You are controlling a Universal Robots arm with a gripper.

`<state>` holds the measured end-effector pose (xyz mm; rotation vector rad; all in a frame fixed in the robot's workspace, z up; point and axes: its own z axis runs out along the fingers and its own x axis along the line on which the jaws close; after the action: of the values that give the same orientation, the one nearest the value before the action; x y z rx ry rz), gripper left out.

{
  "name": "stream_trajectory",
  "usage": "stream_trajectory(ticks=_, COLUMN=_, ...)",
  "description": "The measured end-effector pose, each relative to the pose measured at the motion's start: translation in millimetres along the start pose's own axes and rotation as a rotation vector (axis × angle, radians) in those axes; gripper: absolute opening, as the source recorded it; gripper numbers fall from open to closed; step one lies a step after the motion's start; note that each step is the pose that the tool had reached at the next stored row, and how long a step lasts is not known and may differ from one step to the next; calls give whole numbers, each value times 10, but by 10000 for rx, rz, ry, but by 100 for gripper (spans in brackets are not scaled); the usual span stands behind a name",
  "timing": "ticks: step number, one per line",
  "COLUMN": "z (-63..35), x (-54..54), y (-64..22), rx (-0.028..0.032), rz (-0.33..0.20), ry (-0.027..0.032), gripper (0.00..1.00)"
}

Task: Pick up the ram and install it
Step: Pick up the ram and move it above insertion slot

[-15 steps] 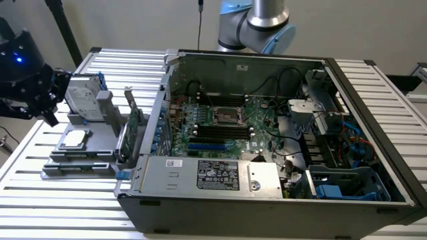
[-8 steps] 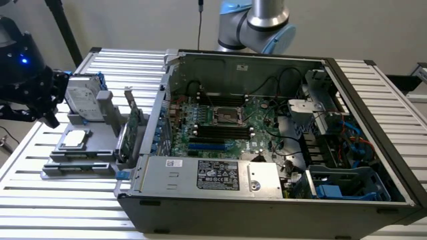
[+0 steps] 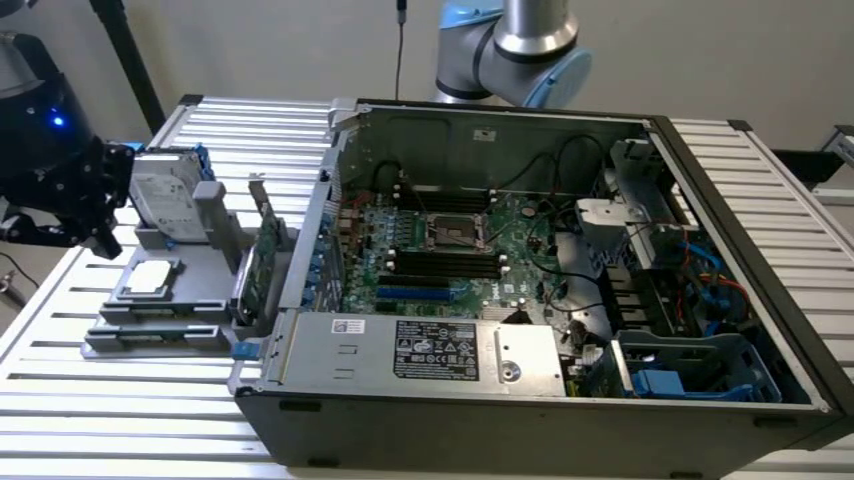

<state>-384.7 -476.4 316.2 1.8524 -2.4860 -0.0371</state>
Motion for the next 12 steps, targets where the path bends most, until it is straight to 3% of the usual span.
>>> stream_trajectory(ticks=4, z=13, x=-1, y=-2, rx=143, rz=-721, ry=-4, gripper=11)
stream_trajectory(ticks=10, z=18, x=0, y=-1, rx=170, rz=-1765, ry=33, gripper=11)
stream_trajectory(ticks=12, z=19, x=-1, y=-1, rx=172, rz=-1804, ry=35, gripper=11)
